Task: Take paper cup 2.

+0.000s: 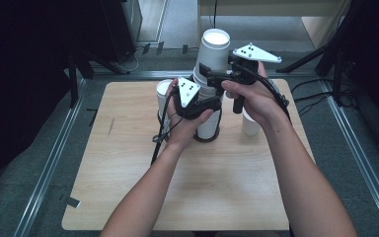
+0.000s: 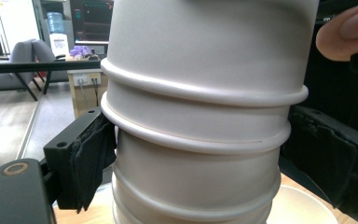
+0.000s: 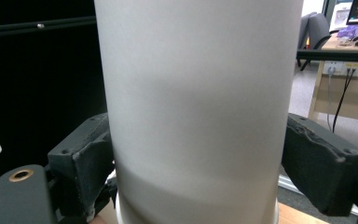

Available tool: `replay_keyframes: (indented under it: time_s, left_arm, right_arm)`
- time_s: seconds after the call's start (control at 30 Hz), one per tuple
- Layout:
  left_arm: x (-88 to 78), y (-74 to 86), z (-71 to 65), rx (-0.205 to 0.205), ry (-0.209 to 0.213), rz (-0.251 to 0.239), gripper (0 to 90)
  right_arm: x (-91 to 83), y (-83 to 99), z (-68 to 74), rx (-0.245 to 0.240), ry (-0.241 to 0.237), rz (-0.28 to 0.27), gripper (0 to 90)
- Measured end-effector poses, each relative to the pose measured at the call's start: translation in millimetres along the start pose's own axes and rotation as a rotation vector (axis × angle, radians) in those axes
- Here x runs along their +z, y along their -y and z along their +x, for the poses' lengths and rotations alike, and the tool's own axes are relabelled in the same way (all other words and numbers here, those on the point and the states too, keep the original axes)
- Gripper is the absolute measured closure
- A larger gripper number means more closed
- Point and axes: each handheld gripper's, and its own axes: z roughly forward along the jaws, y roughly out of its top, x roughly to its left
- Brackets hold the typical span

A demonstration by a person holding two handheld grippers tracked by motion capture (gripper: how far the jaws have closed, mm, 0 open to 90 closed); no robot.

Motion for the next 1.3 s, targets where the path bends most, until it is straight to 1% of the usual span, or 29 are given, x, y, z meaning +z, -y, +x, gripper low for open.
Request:
replay_keyframes:
  time_s: [0.23, 0.4, 0.63, 0.67, 0.8, 0.93, 1.03, 1.2, 1.3]
  left_arm:
    - [-1.4, 1.0, -0.8, 0.006, -0.005, -0.004, 11.4]
    - [-3.1, 2.6, -1.5, 0.008, -0.006, -0.008, 12.1]
    - [-4.4, 3.7, -0.6, 0.012, -0.003, -0.002, 12.6]
    - [-4.6, 3.8, -0.4, 0.008, -0.001, -0.001, 12.6]
    - [-5.3, 3.8, 0.5, 0.001, 0.004, 0.000, 12.5]
    - [-5.5, 4.2, 1.0, -0.007, 0.006, -0.002, 11.2]
    - [-5.9, 4.1, 0.7, -0.009, 0.016, -0.002, 8.6]
    - [-7.2, 3.6, 0.3, -0.011, 0.019, -0.001, 8.3]
    - [-7.2, 2.8, 0.0, -0.018, 0.018, -0.003, 8.3]
  right_arm:
    - [-1.5, -4.4, 1.3, 0.003, 0.010, -0.023, 15.6]
    - [-2.5, -11.0, 3.0, 0.013, 0.023, -0.054, 15.9]
    - [-3.2, -18.3, 7.1, 0.001, 0.039, -0.081, 16.4]
    - [-3.6, -20.6, 9.1, -0.001, 0.042, -0.092, 16.8]
    - [-4.3, -22.1, 11.9, -0.021, 0.054, -0.102, 17.6]
    - [-5.0, -22.3, 12.9, -0.027, 0.058, -0.108, 18.0]
    - [-5.8, -23.4, 13.2, -0.028, 0.060, -0.117, 18.1]
    - [-6.6, -26.1, 13.4, -0.022, 0.075, -0.139, 18.1]
    - [-6.6, -26.8, 14.0, -0.023, 0.070, -0.142, 18.1]
